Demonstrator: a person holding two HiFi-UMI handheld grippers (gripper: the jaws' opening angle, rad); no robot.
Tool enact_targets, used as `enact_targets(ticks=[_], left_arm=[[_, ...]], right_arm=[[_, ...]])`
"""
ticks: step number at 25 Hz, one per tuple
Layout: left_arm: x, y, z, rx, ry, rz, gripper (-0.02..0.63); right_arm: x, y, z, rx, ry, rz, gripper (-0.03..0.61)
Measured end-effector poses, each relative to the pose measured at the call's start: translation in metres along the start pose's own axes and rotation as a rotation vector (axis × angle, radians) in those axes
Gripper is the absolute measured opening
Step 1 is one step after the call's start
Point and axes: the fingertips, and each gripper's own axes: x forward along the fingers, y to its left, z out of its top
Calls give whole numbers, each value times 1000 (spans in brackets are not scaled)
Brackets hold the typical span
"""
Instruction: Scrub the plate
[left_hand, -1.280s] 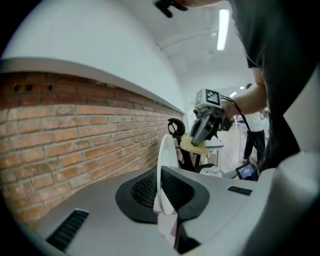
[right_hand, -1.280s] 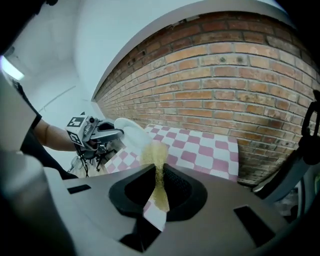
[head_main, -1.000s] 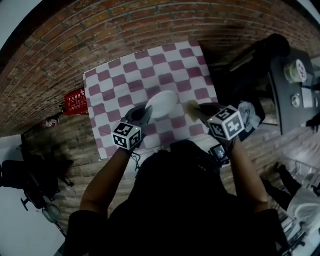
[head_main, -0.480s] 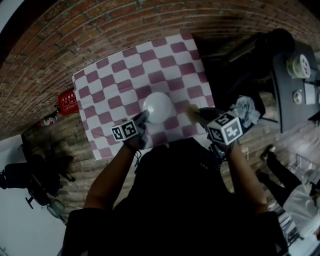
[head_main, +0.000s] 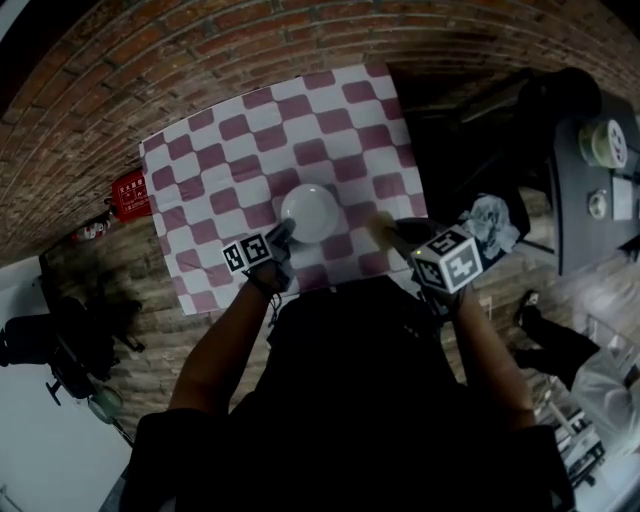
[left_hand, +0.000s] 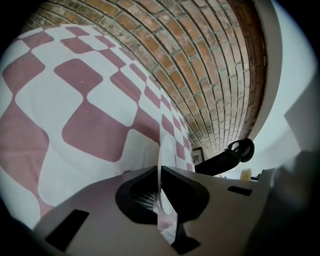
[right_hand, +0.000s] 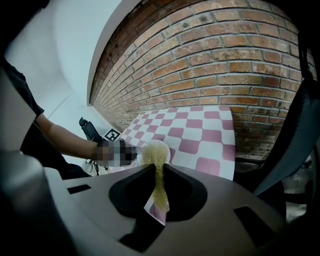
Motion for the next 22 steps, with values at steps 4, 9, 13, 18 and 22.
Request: enact_targets(ticks=[4, 9, 13, 18, 22], left_arm=[[4, 7, -5, -24, 25, 7, 23], [9, 16, -10, -28, 63, 63, 35], [11, 25, -13, 0, 91, 159, 63], [8, 28, -12, 78, 94, 255, 88], [-1, 27, -10, 108, 80, 263, 133]], right_arm=[[-2, -1, 5, 6, 1, 5, 48], [2, 3, 5, -2, -3, 17, 48], [2, 3, 1, -3, 11, 7, 48], [0, 11, 7, -18, 13, 3, 48], [2, 21, 12, -24, -7, 7, 48]])
